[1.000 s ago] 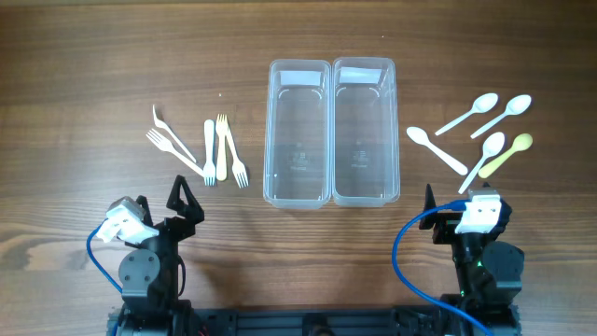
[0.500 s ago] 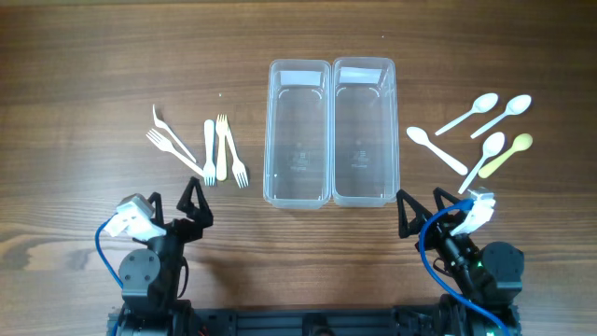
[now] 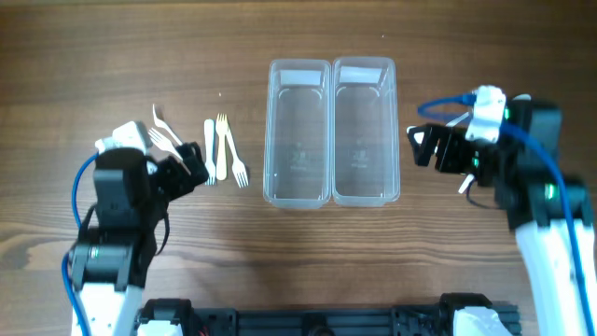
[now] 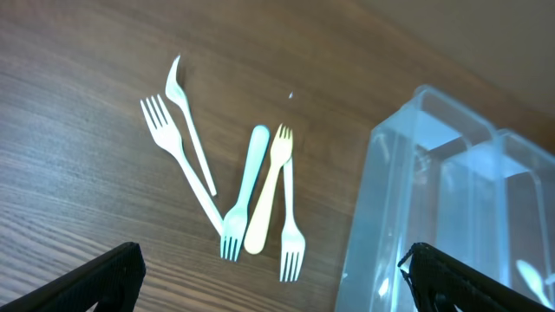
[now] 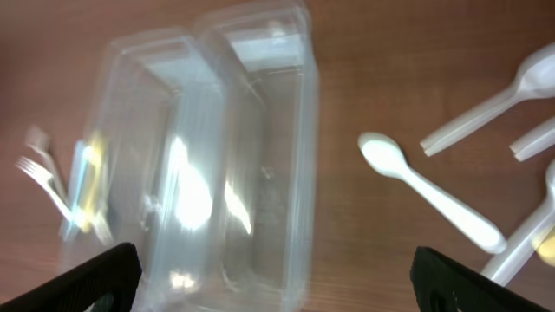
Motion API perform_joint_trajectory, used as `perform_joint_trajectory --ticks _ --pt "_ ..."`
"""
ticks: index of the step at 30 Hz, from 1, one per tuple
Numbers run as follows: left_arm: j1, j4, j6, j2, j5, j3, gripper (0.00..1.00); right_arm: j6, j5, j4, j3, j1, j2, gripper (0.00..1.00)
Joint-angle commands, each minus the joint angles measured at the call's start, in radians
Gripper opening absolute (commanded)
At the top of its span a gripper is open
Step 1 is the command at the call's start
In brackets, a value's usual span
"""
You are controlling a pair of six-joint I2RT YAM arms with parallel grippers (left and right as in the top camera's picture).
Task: Pack container
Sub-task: 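Move the right gripper over the white spoons and lower onto one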
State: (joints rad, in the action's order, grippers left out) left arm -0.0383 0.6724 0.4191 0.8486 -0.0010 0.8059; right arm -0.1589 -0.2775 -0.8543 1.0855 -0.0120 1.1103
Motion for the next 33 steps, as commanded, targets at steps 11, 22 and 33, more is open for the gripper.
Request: perform_joint_trajectory --ticks 11,22,33 --pt "-0.004 -0.001 -0.214 0.228 -0.106 0.072 1.00 0.264 0.253 -0.135 0.253 -0.033 0.458 0.97" --pt "-0.005 -0.001 -0.214 0.228 -0.105 0.072 1.00 0.343 0.334 -0.099 0.244 -0.036 0.790 0.84" --pt "-0.005 -0.001 -0.214 0.228 -0.105 0.072 1.00 0.339 0.330 -0.053 0.244 -0.036 0.895 0.57"
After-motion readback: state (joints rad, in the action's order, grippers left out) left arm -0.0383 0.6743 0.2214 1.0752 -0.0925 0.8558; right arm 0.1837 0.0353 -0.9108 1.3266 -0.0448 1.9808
